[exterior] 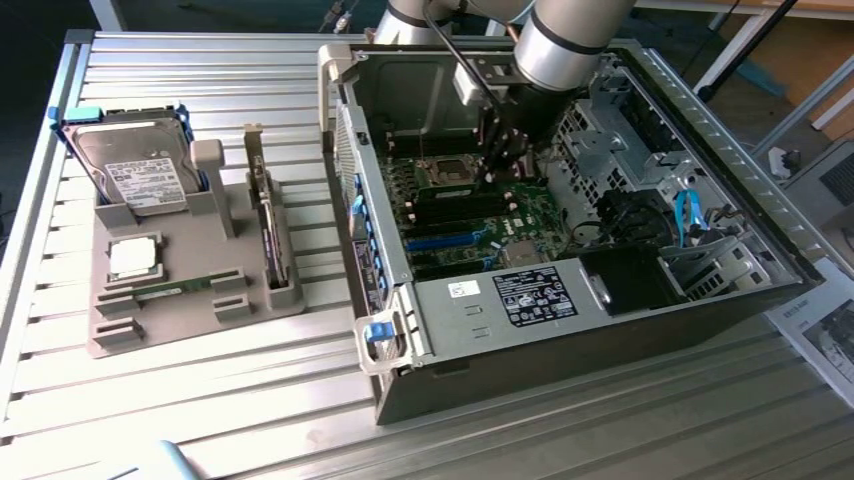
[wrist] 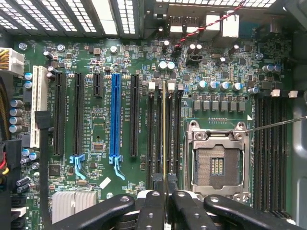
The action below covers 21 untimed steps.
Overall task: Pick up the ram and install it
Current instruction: 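Insert the ram into the slot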
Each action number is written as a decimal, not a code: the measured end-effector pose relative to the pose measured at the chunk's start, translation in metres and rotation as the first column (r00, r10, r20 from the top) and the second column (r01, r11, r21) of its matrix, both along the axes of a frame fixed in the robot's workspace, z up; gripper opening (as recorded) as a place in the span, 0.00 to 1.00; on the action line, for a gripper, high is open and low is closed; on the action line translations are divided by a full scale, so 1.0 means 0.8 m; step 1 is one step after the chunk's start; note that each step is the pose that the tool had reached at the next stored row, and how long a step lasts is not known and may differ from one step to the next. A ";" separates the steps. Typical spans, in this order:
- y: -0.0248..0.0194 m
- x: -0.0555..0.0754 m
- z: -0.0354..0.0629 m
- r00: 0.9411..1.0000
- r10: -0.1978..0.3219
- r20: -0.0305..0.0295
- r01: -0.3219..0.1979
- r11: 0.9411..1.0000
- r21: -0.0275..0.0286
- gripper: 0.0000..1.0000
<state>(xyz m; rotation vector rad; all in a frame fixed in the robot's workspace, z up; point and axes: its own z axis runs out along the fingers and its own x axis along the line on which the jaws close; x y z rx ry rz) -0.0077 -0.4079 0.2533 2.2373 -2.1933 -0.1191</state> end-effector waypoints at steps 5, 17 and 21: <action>-0.0067 0.000 0.000 1.000 0.000 0.000 0.000 1.000 0.000 0.12; -0.0093 0.001 0.000 1.000 -0.010 0.000 0.010 1.000 0.000 0.12; -0.0097 0.004 -0.001 1.000 -0.010 0.000 0.010 1.000 0.000 0.12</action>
